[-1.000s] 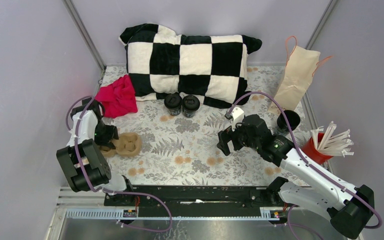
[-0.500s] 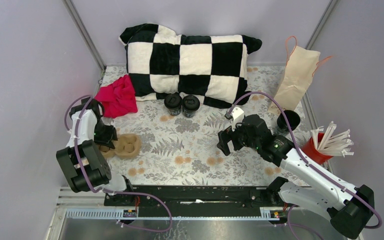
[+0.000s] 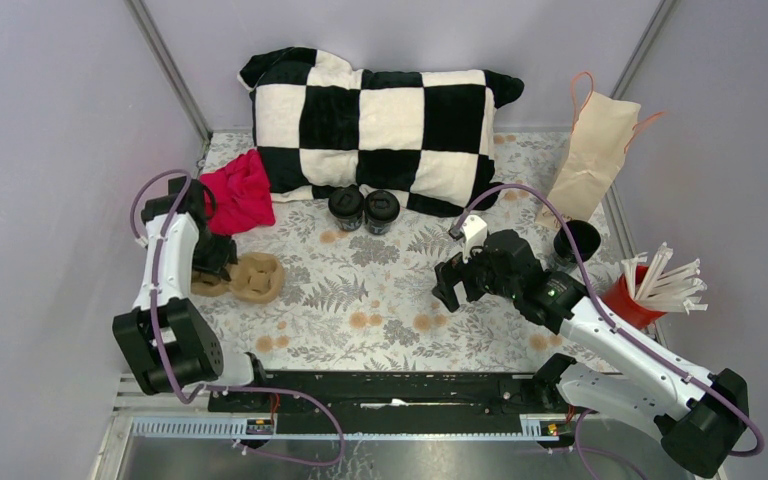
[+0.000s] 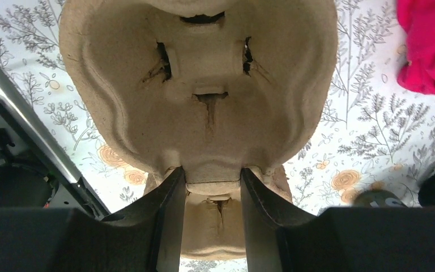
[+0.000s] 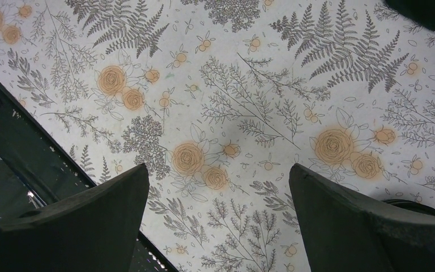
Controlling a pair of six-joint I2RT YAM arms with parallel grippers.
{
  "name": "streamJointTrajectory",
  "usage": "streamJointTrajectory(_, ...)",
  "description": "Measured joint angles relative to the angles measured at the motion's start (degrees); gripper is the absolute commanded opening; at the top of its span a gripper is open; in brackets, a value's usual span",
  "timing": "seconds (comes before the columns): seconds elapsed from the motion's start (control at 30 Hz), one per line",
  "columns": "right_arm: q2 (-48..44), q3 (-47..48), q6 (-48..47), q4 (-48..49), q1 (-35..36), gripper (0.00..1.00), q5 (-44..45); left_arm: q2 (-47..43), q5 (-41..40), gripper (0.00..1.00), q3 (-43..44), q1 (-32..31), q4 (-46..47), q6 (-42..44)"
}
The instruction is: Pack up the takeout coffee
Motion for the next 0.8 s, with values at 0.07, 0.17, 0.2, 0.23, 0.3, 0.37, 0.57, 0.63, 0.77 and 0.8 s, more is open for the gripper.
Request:
streamJointTrajectory(0.07,0.02,0.00,0.00,0.17,0.04,1.00,-0.07,0.87,0.46,0.11,0.55,-0.13,-0.20,0.04)
streamJointTrajectory(0.17,0.02,0.00,0.00,0.20,0.20,1.00,0.02,1.68,-1.51,0.04,1.55,-3.04,-1.92,-1.38)
streamJointTrajectory(0.2,0.02,0.00,0.00,0.20,0.24,1.00,0.04,1.14,-2.34,0.00,1.55,-5.07,-1.46,-1.73)
streamJointTrajectory(0.23,0.02,0.00,0.02,0.24,0.28,1.00,0.00,0.70,-1.95,0.00,1.31,-6.03,-0.74,-1.70)
streamJointTrajectory(0.3,0.11,0.00,0.02,0.26,0.35,1.00,-0.09,-0.28,1.84,0.00,-0.72,-6.49,1.40,-1.66)
streamJointTrajectory(0.37,0.57,0.00,0.02,0.26,0.37,1.00,-0.07,-0.28,2.71,0.04,-2.05,-7.23,0.83,-2.23)
streamJointTrajectory(0.57,3.28,0.15,1.09,1.36,0.42,1.00,-1.64,-4.68,8.02,0.00,-8.81,-6.10,4.74,-1.81)
streamJointTrajectory(0.63,6.43,1.55,2.05,1.95,0.50,1.00,-3.56,-5.49,9.97,0.00,-12.72,-3.39,4.98,-2.08)
streamJointTrajectory(0.77,18.45,7.91,6.38,5.53,0.68,0.91,-10.38,-7.80,14.16,0.00,-17.22,-3.58,4.90,-3.54)
streamJointTrajectory(0.8,22.05,9.81,7.69,7.02,0.76,0.89,-12.44,-8.55,15.34,0.00,-17.77,-3.69,4.90,-3.91)
